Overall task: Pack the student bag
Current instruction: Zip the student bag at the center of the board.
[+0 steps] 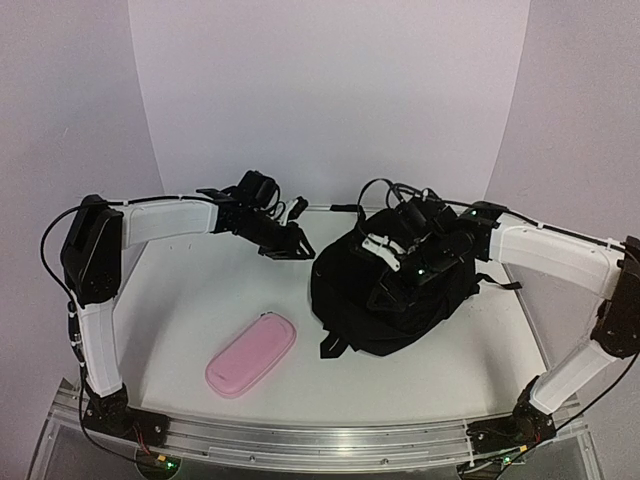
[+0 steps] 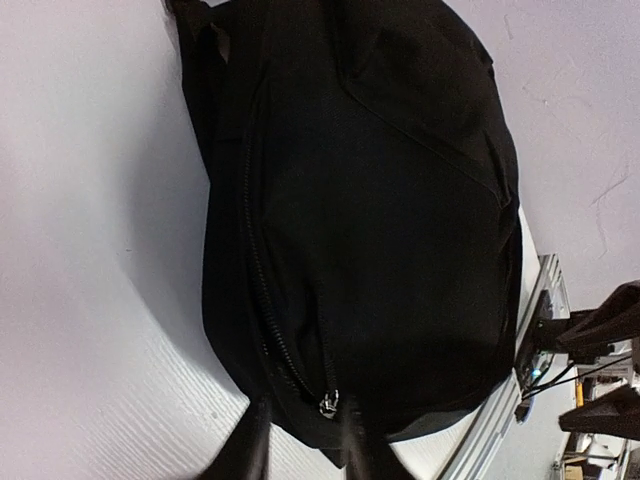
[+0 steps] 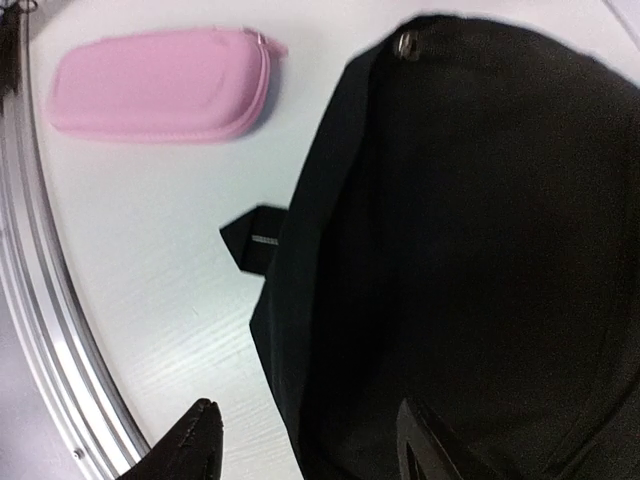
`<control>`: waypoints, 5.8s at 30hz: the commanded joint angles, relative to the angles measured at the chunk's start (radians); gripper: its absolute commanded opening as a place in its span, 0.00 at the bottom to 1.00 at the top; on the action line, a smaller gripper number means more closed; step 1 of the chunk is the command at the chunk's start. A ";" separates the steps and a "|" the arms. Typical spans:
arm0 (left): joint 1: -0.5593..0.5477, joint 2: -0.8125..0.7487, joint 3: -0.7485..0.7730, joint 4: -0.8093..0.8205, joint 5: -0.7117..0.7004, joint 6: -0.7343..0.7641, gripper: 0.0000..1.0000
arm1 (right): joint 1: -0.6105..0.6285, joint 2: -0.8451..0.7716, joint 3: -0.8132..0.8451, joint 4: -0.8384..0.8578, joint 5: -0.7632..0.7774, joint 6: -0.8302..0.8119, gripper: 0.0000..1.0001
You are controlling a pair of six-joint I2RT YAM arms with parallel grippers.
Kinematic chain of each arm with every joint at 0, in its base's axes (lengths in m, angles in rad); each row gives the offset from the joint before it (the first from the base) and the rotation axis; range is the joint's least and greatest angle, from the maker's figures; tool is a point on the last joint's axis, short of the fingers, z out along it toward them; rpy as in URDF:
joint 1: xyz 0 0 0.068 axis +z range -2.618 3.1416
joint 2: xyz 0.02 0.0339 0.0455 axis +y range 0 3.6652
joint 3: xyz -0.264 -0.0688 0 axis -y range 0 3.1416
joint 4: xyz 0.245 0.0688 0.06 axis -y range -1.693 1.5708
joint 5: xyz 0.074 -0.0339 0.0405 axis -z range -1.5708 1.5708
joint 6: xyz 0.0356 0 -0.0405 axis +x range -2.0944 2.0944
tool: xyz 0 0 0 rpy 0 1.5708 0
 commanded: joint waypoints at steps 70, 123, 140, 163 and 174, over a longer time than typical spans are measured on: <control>-0.149 0.075 0.378 -0.354 -0.363 0.099 0.00 | -0.159 -0.023 -0.005 0.122 -0.185 0.198 0.64; 0.036 0.168 0.234 0.050 0.001 -0.076 0.00 | 0.037 0.083 -0.147 0.223 -0.199 0.095 0.00; 0.045 0.335 0.425 0.045 -0.275 -0.384 0.00 | 0.074 0.084 -0.155 0.196 -0.223 0.076 0.00; 0.063 0.328 0.411 0.217 -0.406 -0.702 0.04 | 0.082 0.094 -0.166 0.185 -0.232 0.069 0.00; 0.085 0.197 0.275 0.280 -0.204 -0.504 0.50 | 0.071 0.177 -0.008 0.183 -0.139 0.085 0.00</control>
